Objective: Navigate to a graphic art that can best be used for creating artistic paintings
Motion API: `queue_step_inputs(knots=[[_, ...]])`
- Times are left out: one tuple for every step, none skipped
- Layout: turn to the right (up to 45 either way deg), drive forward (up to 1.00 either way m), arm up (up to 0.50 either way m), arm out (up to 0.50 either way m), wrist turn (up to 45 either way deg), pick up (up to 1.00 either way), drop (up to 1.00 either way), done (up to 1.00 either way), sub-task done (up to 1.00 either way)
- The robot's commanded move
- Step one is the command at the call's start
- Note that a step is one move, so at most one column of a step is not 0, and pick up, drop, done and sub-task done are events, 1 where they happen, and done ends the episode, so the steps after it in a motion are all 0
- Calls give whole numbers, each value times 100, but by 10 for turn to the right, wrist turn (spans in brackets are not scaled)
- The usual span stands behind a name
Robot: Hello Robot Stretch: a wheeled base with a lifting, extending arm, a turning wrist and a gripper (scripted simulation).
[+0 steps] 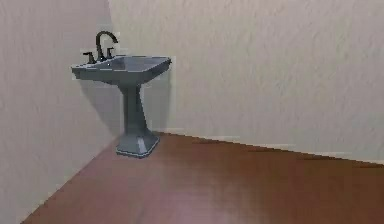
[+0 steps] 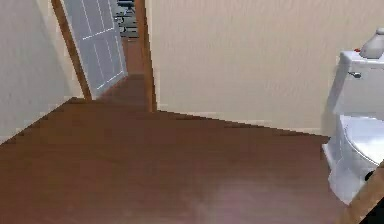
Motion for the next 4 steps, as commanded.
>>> queue_step_inputs(knots=[[-450, 0, 0, 0, 0, 0, 0, 0, 0], [-450, 0, 0, 0, 0, 0, 0, 0, 0], [-270, 0, 0, 0, 0, 0, 0, 0, 0], [-30, 0, 0, 0, 0, 0, 0, 0, 0]])
